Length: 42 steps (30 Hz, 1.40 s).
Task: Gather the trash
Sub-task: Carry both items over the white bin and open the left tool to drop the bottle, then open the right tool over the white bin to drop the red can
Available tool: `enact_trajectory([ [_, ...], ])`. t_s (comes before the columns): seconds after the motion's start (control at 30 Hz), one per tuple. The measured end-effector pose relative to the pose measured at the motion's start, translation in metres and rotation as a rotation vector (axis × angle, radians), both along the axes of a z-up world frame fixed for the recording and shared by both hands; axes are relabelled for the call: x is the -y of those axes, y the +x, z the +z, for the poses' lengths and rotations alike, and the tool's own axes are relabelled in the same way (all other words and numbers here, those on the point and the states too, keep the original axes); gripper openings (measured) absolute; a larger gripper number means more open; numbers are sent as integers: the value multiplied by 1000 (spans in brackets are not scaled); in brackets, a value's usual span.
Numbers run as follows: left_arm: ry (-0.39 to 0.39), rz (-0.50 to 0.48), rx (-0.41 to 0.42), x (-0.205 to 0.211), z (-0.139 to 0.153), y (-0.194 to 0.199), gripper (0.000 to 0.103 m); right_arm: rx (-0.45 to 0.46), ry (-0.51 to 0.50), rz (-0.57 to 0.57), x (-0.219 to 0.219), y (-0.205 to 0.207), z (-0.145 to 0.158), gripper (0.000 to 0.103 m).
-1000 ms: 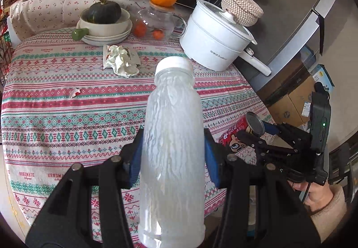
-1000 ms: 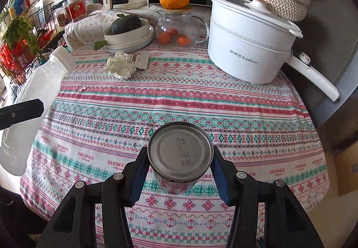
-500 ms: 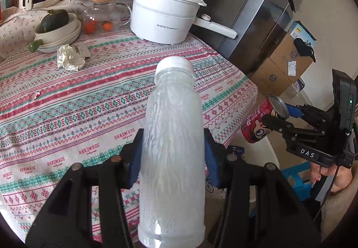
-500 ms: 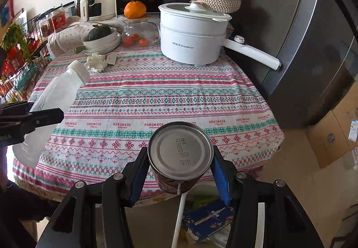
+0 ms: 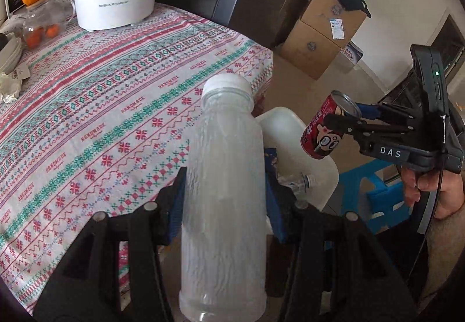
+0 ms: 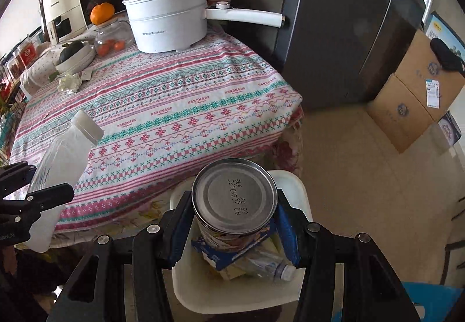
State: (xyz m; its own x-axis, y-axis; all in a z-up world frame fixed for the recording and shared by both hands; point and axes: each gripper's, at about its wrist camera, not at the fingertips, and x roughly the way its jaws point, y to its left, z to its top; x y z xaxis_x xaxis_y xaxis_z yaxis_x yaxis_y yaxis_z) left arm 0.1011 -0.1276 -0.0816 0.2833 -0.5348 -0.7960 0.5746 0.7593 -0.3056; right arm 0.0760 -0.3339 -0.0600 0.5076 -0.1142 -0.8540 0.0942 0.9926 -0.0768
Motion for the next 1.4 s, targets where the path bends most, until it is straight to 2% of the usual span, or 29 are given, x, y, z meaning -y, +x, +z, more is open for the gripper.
enact_trajectory([
  [0.23, 80, -152, -53, 70, -38, -18, 51, -72, -1, -82, 46, -29, -25, 55],
  [0.43, 110, -181, -47, 108, -61, -12, 51, -104, 39, -133, 72, -39, -36, 55],
  [0.67, 110, -183, -20, 124, -72, -2, 51, -116, 39, -129, 76, -39, -39, 55],
  [0.73, 101, -177, -4, 125, -71, -1, 52, -115, 37, -129, 77, -39, -38, 55],
  [0.77, 97, -170, 10, 125, -69, 0, 60, -114, 39, -132, 78, -39, -38, 55],
  [0.8, 96, -160, 23, 125, -66, 1, 76, -113, 42, -134, 79, -40, -37, 55],
  [0.87, 82, -135, 66, 122, -57, 1, 85, -111, 46, -139, 80, -40, -36, 55],
  [1.03, 95, -110, 105, 113, -39, 3, 86, -110, 62, -145, 81, -37, -35, 55],
  [1.23, 117, -38, 158, 83, -21, 4, 95, -144, 81, -125, 72, -28, -46, 55],
  [1.4, 118, 15, 160, 60, -13, 12, 96, -185, 81, -109, 64, -18, -58, 55],
])
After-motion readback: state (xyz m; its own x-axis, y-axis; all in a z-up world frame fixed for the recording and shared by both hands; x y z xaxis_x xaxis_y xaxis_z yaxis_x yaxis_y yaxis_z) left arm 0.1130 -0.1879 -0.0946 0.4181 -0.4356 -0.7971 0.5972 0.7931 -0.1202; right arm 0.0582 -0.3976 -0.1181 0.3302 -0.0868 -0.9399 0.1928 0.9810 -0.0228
